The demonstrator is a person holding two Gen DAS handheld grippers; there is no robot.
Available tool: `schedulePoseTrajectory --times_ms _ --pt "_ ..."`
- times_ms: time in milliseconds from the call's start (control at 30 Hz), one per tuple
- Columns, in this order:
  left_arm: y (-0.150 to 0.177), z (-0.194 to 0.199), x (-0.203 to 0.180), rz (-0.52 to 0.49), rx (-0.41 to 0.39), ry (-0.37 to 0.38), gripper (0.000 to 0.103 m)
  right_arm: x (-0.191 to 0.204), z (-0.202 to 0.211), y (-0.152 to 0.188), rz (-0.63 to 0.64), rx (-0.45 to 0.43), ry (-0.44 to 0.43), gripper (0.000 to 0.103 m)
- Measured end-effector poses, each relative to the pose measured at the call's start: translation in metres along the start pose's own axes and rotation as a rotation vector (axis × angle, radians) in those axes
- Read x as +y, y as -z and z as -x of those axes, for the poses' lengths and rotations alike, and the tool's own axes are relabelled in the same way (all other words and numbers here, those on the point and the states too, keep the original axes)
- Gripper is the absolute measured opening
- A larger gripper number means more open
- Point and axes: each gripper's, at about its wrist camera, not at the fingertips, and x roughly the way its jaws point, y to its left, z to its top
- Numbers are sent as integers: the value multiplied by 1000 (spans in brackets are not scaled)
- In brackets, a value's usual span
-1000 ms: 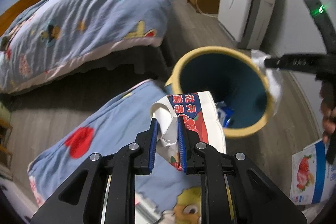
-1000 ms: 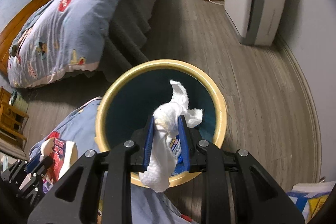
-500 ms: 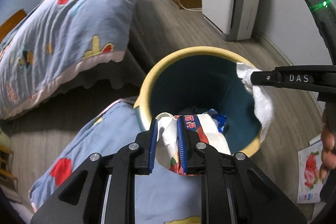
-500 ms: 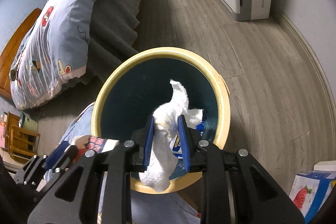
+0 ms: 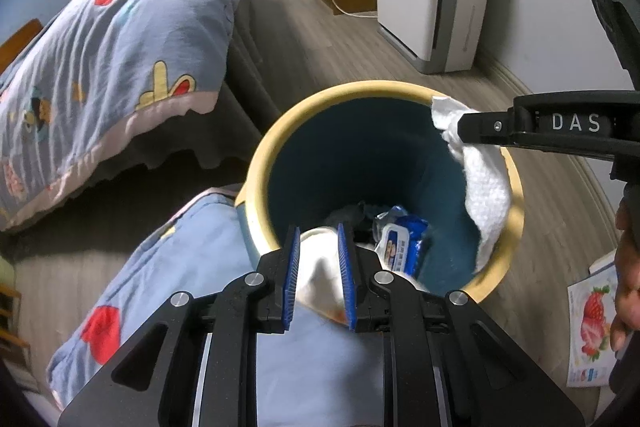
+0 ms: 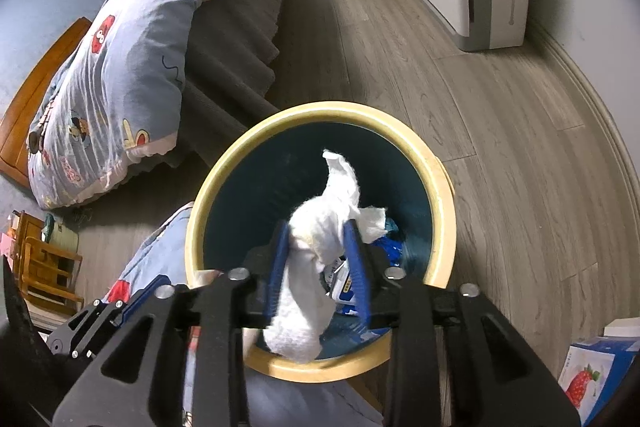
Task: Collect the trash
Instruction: 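Carry the tissue and red wrapper over the bin and open both tools, then move both tools back over the pillow toward the medicine box and pink wrapper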
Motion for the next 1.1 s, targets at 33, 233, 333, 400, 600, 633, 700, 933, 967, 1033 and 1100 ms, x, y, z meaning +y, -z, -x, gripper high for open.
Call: schedulePoseTrajectory --times_ms 33,233,333,400,600,633,700,933,967,1033,1100 --pt "0 1 1 3 -4 -2 30 0 0 0 1 0 1 34" --pt "6 12 12 36 -26 -15 58 3 6 -1 8 -20 2 62" --pt "11 20 18 46 -32 -27 73 7 9 -1 19 -35 2 80" --pt "15 27 25 63 -39 -42 83 11 13 -2 32 -51 0 90" --pt "36 59 53 126 -53 -66 90 29 24 -4 96 -81 38 97" --pt "40 65 58 133 -56 -73 91 33 27 -4 106 -89 39 97" --pt "49 82 71 154 -60 -87 92 39 34 -3 119 -102 43 97" --pt "92 152 122 221 -72 -159 94 69 54 11 120 -96 48 97" --pt "101 164 131 225 -73 -179 94 76 56 15 126 -88 42 97" --pt "113 181 143 226 -78 -207 94 93 61 24 145 -73 17 97" --pt "127 198 157 227 -82 -246 94 106 65 32 160 -63 -3 97"
